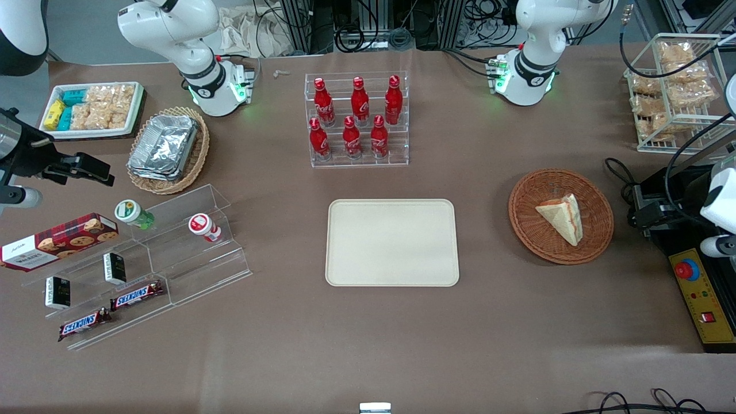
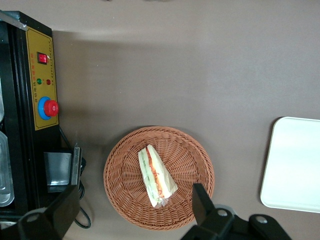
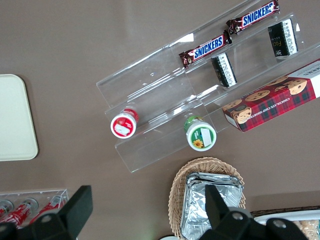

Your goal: Place sandwich from basket to tray

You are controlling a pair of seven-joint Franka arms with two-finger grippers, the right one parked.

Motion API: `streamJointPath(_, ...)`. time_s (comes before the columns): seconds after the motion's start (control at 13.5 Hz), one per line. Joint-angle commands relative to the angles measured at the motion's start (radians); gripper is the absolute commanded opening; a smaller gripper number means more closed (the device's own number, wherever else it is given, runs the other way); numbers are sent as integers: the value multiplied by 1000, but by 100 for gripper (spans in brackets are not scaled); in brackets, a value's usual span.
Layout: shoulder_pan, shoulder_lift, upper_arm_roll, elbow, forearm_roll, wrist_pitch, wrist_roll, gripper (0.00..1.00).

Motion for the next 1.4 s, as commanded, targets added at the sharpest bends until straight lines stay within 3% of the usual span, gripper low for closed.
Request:
streamJointPath(0.0, 4, -9, -1, 7, -10, -16, -13, 100)
streamJointPath(0.66, 2, -40, -1, -20, 10, -40, -11, 100)
streamJointPath(1.18, 4, -181, 0, -232, 8, 12, -43, 100)
streamJointPath(1.33, 5, -195, 0, -298, 10, 33, -196, 100)
